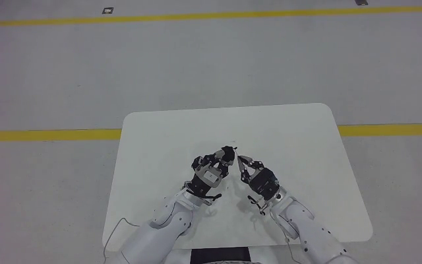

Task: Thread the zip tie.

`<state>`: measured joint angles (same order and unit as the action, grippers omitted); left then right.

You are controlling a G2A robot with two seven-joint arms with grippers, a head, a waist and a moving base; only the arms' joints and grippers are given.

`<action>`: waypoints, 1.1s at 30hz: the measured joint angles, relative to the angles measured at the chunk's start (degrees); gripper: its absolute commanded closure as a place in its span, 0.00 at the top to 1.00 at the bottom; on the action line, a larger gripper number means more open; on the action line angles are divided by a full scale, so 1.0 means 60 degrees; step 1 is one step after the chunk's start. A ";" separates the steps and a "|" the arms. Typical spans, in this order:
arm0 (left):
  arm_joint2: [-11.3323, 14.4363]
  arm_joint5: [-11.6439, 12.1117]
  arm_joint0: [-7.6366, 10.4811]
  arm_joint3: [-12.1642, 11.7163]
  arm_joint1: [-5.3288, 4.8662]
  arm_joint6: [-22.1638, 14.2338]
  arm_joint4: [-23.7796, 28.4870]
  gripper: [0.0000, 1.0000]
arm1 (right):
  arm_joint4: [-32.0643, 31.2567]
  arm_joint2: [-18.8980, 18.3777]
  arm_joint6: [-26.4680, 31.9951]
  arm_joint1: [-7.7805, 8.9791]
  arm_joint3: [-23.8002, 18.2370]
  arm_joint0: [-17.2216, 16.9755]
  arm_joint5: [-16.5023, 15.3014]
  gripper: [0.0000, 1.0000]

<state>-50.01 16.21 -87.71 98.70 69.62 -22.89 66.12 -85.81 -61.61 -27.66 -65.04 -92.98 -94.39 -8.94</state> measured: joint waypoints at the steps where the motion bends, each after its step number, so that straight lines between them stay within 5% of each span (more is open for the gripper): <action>1: 0.0000 0.0000 0.0000 0.0000 0.0000 0.0000 0.0000 0.00 | -0.0009 -0.0002 -0.0006 -0.0002 0.0004 -0.0004 -0.0003 0.00; 9: 0.0000 0.0000 0.0000 0.0000 0.0000 0.0000 0.0000 0.00 | -0.0014 -0.0035 -0.0038 -0.0021 0.0059 -0.0053 -0.0013 0.05; 10: 0.0000 0.0000 0.0000 0.0000 0.0000 0.0000 0.0000 0.00 | 0.0071 -0.0057 -0.0035 -0.0029 0.0054 -0.0072 0.0044 1.00; 22: 0.0000 0.0000 0.0000 0.0000 0.0000 0.0000 0.0000 0.00 | 0.0789 -0.1314 -0.0179 0.0063 -0.0493 -0.0597 0.0713 1.00; 33: 0.0000 0.0000 0.0000 0.0000 0.0000 0.0000 0.0000 0.00 | 0.3267 -0.3324 -0.1011 0.0201 -0.1578 -0.1524 -0.0452 1.00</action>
<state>-50.01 16.21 -87.71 98.70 69.62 -22.89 66.12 -66.21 -81.55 -33.72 -63.84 -102.45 -103.54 -11.65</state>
